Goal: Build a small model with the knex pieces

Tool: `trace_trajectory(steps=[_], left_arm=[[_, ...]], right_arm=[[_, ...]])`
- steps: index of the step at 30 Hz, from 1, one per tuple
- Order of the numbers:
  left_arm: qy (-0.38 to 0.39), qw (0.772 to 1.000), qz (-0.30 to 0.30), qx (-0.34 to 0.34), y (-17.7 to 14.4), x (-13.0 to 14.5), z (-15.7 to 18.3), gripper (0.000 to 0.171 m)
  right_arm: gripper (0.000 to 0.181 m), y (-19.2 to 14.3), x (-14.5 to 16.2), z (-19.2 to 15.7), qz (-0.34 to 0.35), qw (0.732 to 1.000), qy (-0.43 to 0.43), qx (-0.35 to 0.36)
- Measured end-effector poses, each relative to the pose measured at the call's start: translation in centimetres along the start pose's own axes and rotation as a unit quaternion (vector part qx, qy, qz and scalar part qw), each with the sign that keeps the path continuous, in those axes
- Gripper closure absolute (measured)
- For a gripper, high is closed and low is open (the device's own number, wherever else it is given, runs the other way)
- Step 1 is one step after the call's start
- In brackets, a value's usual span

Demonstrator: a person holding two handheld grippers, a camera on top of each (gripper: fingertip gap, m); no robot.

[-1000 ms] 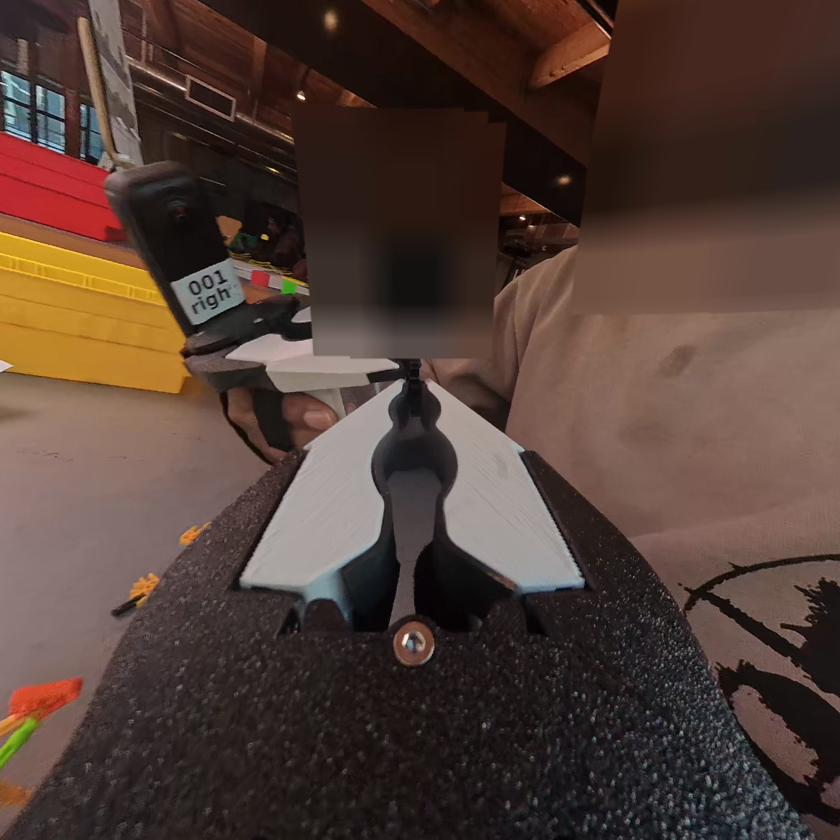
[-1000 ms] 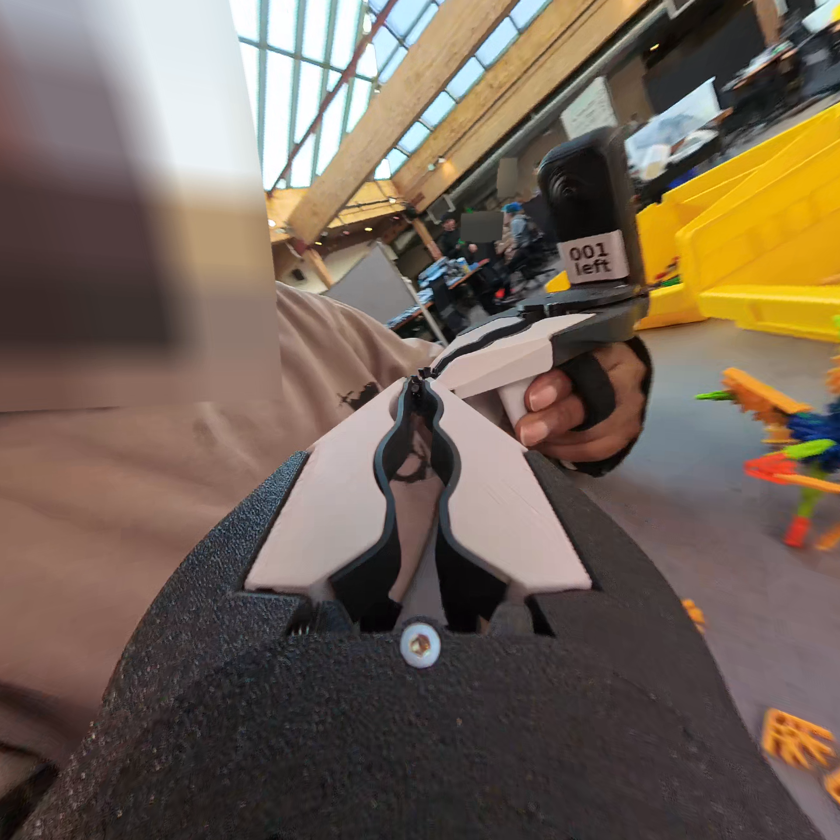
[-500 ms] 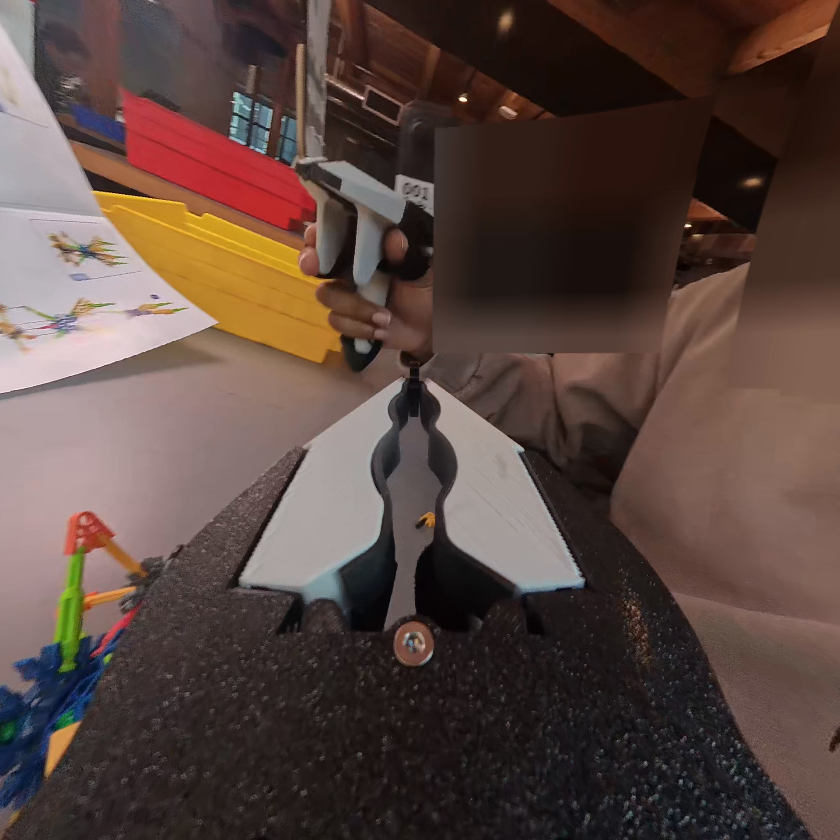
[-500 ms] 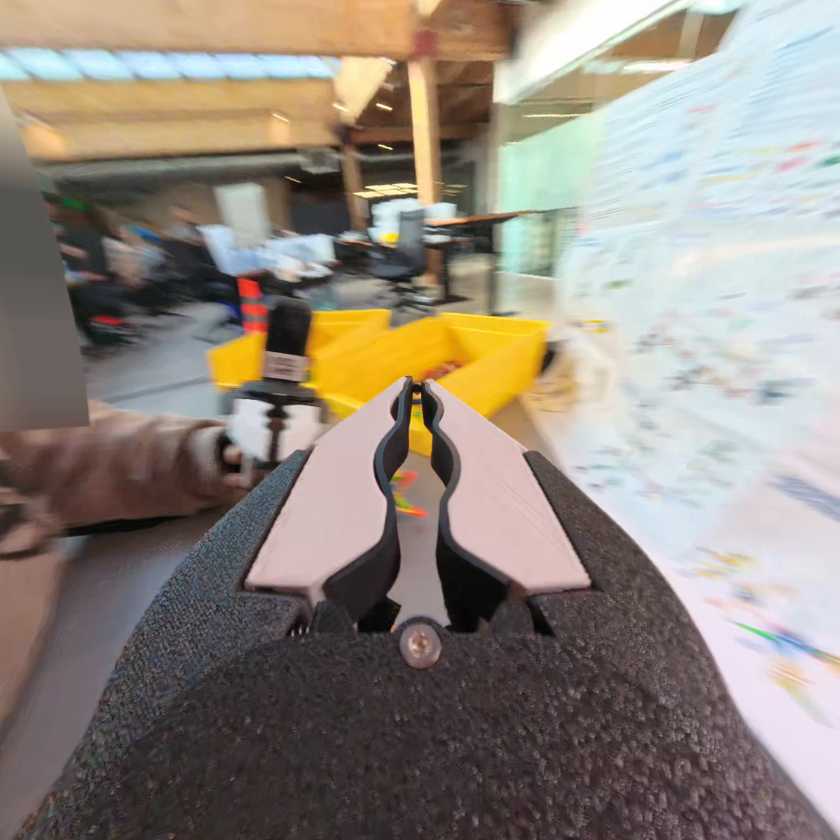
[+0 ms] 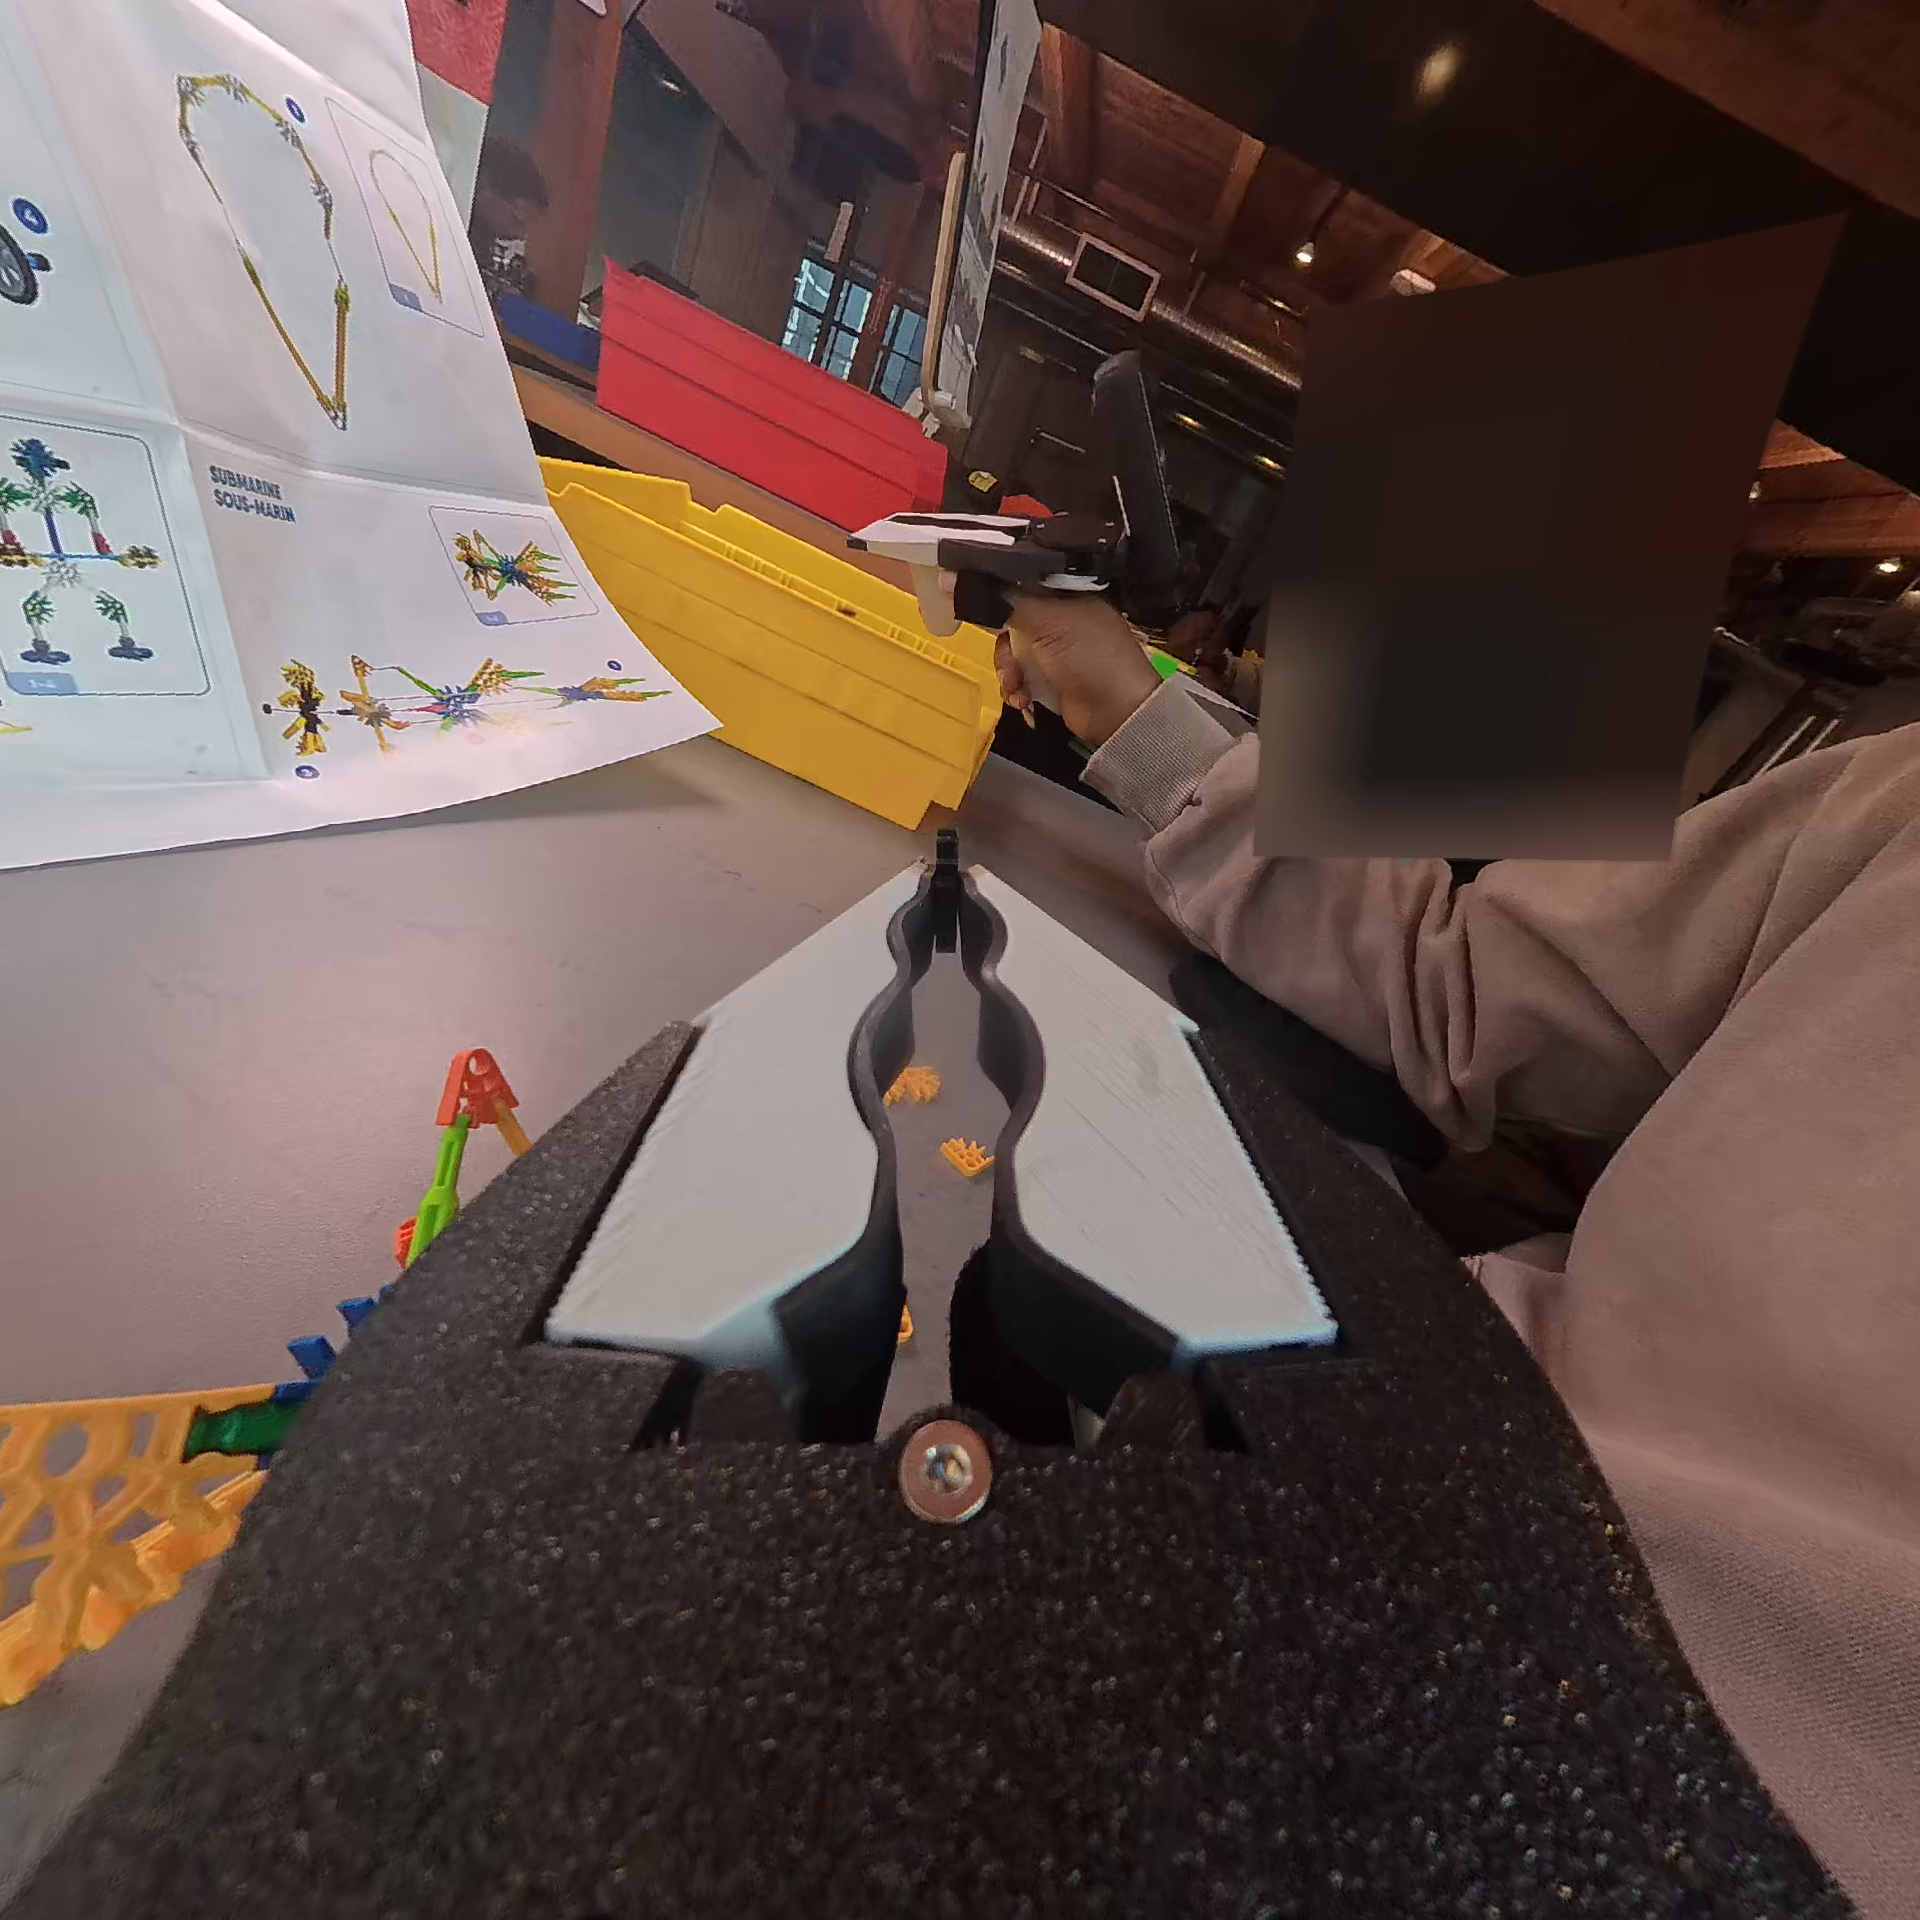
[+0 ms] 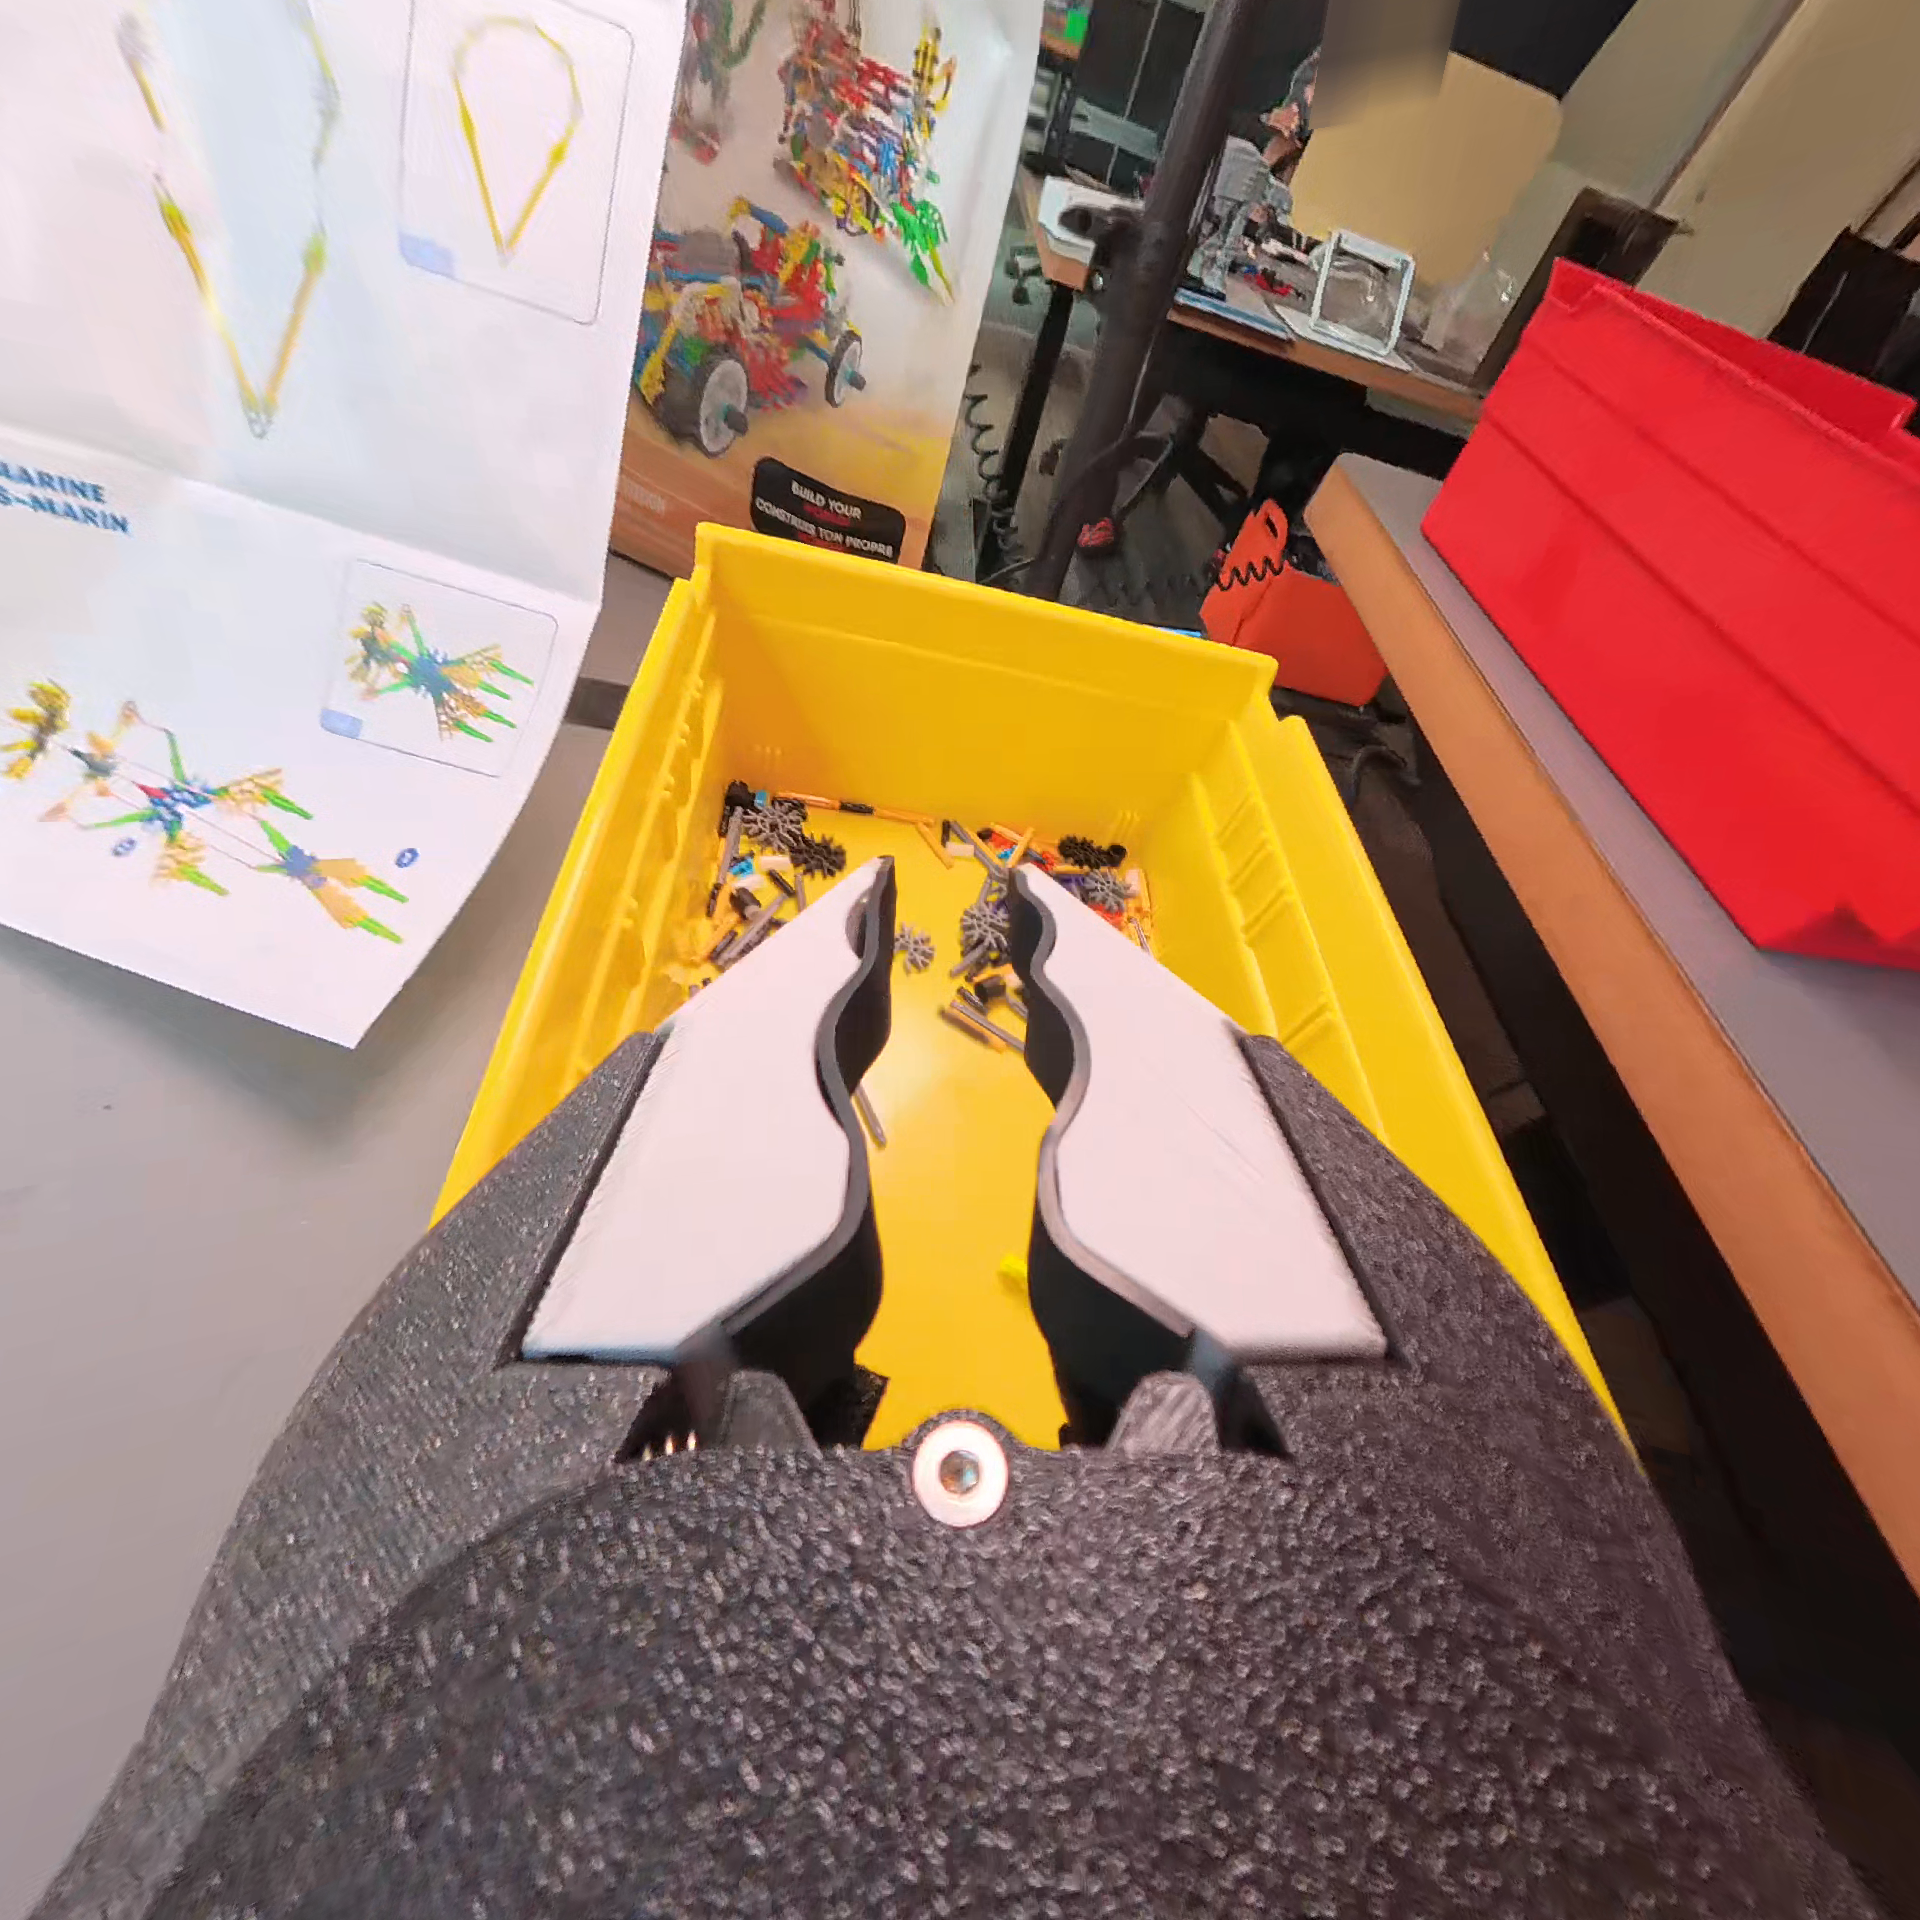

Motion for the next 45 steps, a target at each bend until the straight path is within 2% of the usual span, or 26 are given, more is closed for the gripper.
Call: trace_trajectory(steps=[2,5,7,9,10,11,14,17,21,23,34,38,45], left_arm=[[-0.004,1.000,0.007,0.010,-0.1,-0.2,0.2,0.168],[-0.018,0.999,0.026,0.035,-0.3,-0.7,0.6,0.168],[-0.027,0.997,0.043,0.060,-0.6,-1.2,1.2,0.168],[-0.030,0.995,0.059,0.079,-0.9,-1.7,1.6,0.168],[-0.031,0.994,0.064,0.086,-1.1,-1.8,1.7,0.168],[-0.034,0.993,0.069,0.092,-1.2,-2.0,1.9,0.168],[-0.045,0.989,0.086,0.115,-1.5,-2.5,2.4,0.169],[-0.041,0.987,0.089,0.125,-1.7,-2.7,2.7,0.169],[-0.023,0.988,0.083,0.127,-1.6,-2.6,3.2,0.169],[-0.022,0.988,0.083,0.129,-1.6,-2.6,3.3,0.169],[-0.019,0.985,0.074,0.152,-1.4,-2.3,4.1,0.170],[-0.026,0.975,0.054,0.214,-1.5,-1.9,6.0,0.169],[-0.063,0.939,0.014,0.337,-1.9,-0.7,9.4,0.169]], right_arm=[[0.159,-0.8,-2.1,-0.9,0.057,0.998,0.015,-0.024],[0.159,-3.4,-7.1,-5.3,0.171,0.978,0.020,-0.122],[0.159,-6.4,-10.3,-11.1,0.233,0.932,0.043,-0.274],[0.159,-10.5,-12.3,-17.9,0.268,0.850,0.068,-0.449],[0.159,-12.4,-12.8,-21.0,0.272,0.810,0.069,-0.515],[0.159,-13.8,-12.8,-23.9,0.270,0.781,0.061,-0.559],[0.160,-16.5,-11.7,-31.2,0.249,0.732,0.014,-0.633],[0.163,-17.3,-11.0,-35.2,0.236,0.714,0.012,-0.659],[0.172,-17.2,-11.2,-36.1,0.241,0.704,0.046,-0.666],[0.173,-17.2,-11.2,-36.0,0.247,0.708,0.041,-0.660],[0.180,-18.2,-10.9,-36.1,0.249,0.689,0.042,-0.680],[0.180,-19.9,-10.8,-35.7,0.251,0.634,0.057,-0.729],[0.181,-23.4,-10.0,-35.4,0.231,0.485,0.126,-0.834]])
Point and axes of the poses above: each gripper's, where its closed fingertips meet, y out along the fingers, x out of its underside, z = x × y across the jaws, the point moved 2 cm from there along -y, back along the fingers, and after that the axes turned 7 degrees about -y, right-handed, at the moved point
